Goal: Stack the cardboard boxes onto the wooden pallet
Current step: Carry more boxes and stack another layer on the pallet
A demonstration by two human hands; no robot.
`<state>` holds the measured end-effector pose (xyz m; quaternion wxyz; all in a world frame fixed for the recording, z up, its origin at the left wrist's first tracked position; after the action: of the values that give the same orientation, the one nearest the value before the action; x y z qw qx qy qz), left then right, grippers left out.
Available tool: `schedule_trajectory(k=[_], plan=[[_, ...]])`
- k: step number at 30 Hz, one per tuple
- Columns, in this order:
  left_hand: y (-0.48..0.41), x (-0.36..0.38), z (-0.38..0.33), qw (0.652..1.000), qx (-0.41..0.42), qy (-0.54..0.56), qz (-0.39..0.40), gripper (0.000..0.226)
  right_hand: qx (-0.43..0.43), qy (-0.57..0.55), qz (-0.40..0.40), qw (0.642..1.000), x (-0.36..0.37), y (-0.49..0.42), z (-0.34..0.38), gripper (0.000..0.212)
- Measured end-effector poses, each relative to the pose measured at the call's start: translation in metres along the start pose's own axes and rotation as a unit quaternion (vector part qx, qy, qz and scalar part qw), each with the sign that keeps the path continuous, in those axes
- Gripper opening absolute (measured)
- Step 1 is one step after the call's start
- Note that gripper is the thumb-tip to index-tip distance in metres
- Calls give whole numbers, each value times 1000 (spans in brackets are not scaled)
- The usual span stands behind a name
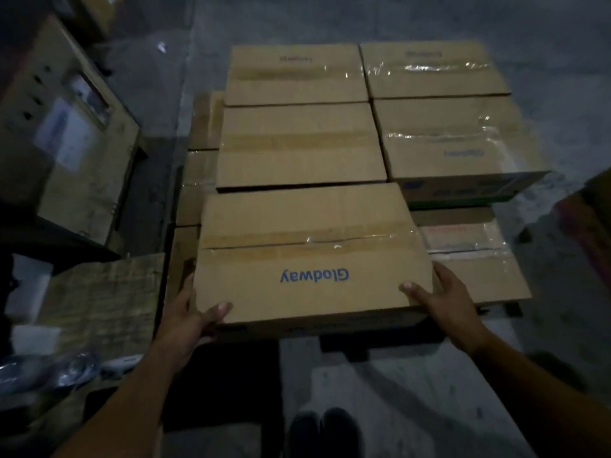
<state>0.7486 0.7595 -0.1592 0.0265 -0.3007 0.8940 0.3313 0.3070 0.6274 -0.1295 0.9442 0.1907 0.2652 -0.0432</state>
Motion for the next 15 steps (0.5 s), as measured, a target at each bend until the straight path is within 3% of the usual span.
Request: schedule_trajectory(k=[3,8,15], plan=[[-29,8,8,1000,12,16,-6,74,12,29,-20,999,18,-18,-15,81],[-69,18,32,999,0,30,-22,100,8,60,-47,997,42,-42,-33,73],[-89,19,60,999,-9,31,-27,97,5,80,-63,995,60,-50,-48,70]])
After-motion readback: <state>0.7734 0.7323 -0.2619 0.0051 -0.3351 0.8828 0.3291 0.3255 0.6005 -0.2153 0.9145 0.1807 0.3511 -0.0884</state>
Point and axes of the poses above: each hand's wrist, its own y-axis away from the middle knuckle, its own x-axis out of the palm, z = x × y, the point moved 7 cm from there along -y, towards the middle knuckle, and after that the axes turned 12 degrees about -z, right-handed, at the moved point
